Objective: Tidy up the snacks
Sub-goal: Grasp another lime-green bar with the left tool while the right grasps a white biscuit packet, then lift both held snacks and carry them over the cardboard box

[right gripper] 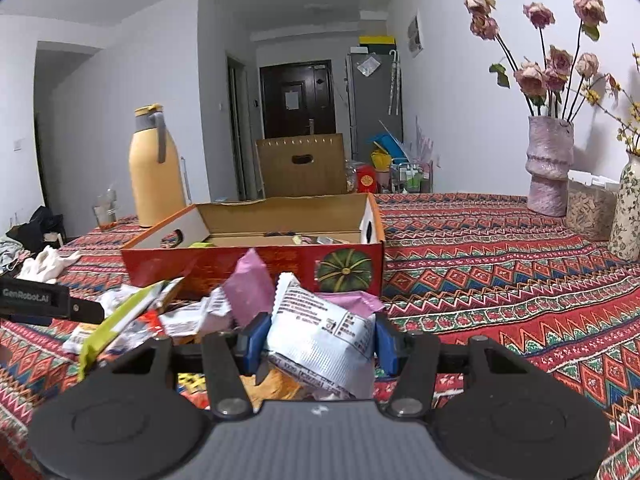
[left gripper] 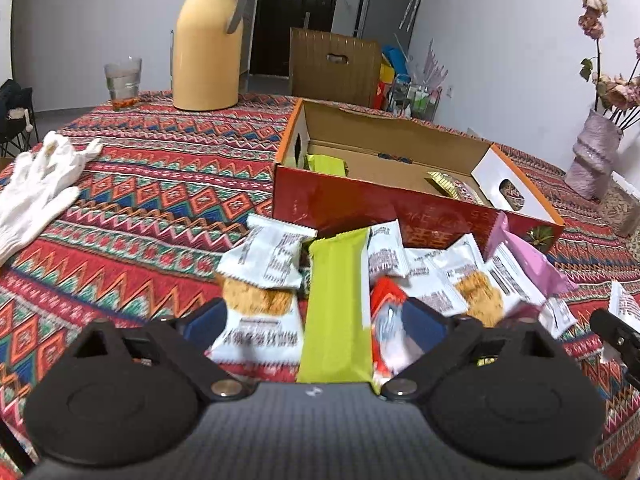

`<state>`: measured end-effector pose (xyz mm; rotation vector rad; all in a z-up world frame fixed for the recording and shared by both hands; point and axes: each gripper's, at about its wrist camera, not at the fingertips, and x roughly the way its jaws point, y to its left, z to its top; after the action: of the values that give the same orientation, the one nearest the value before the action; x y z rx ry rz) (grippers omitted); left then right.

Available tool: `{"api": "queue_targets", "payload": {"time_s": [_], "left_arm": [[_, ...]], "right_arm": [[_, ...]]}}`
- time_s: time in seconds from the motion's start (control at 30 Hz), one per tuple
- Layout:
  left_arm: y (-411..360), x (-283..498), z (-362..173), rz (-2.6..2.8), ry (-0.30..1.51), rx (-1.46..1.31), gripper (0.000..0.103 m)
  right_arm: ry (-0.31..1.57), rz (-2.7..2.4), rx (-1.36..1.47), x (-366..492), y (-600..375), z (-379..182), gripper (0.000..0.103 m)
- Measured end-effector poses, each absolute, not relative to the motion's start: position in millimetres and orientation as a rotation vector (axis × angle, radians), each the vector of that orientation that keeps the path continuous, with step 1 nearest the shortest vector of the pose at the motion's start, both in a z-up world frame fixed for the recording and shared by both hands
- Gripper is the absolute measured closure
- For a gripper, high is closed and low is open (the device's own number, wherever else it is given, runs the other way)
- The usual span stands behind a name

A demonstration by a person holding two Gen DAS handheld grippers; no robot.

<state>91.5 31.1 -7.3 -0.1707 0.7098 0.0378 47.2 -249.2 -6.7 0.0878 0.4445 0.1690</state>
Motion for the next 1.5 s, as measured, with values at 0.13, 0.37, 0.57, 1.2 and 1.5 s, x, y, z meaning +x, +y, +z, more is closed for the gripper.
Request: {"api": "queue_targets", "payload": {"time_s": [0.13,0.37,0.57,1.2,1.5], "left_arm": [[32,111,-13,0.041,0.732,-0.182,0.014],[34,128,-27,0.024,0.791,-0.19,0.031],[28,127,-29,-0.004,0.796,-0.164,0.045],[17,122,-16,-0.037,0.771,-0.08,0.063],[13,126,20,-0.043,0.689,-0.063,0.063]], "right_arm": [[0.452,0.165,0.091,62,-254,-10,0.05],[0.47,0.179,0.101,78,-258,-17,0.05],[0.475,0.204,0.098,80,-256,-20,0.05],[0.461,0.202,0.077,78,-250,-13,0.05],[0.418,0.208,0.043,86,-243,6,0.049]]}}
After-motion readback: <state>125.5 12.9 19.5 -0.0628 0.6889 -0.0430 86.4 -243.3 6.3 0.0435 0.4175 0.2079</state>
